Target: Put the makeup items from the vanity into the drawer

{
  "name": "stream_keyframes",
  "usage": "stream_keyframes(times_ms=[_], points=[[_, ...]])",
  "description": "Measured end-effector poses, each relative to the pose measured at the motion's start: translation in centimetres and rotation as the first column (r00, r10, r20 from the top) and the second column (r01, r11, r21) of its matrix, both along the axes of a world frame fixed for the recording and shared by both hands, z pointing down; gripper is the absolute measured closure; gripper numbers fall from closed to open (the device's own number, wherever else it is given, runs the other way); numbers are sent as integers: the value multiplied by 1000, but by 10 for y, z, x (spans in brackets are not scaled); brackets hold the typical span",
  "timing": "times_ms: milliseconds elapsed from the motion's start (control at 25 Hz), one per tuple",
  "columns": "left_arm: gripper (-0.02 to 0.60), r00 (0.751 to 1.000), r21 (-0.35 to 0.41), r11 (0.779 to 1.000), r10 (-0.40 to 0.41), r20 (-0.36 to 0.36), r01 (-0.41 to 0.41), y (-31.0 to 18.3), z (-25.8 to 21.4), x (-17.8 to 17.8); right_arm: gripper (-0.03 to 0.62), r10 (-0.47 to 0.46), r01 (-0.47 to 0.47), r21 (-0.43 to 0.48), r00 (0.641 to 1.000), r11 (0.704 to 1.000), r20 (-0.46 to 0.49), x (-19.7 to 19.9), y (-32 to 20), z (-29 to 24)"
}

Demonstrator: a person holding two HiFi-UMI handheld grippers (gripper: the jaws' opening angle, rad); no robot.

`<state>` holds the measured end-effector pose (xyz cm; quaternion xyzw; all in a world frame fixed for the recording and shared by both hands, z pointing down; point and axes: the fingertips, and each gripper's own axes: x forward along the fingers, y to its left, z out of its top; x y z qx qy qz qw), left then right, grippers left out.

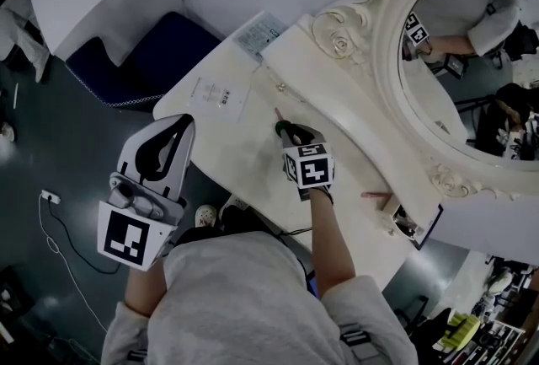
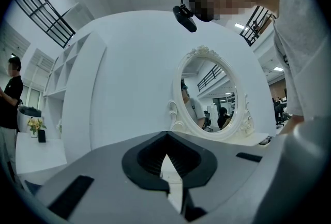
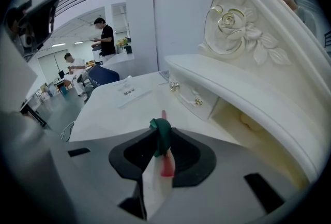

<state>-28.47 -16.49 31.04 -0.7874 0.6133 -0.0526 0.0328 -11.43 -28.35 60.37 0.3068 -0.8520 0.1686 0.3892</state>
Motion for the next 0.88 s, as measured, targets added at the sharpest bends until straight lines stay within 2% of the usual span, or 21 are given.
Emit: stream_keyframes(times_ms=[320,880], points=[[571,1000,4,1000,0,1,0,4,-1,-1,549,1,-1,18,1000,1000,9,0,1,-11],[571,998,8,998,59,6,-59,10,-2,8,551,76,-98,102,977,990,197,-4,16,-76]])
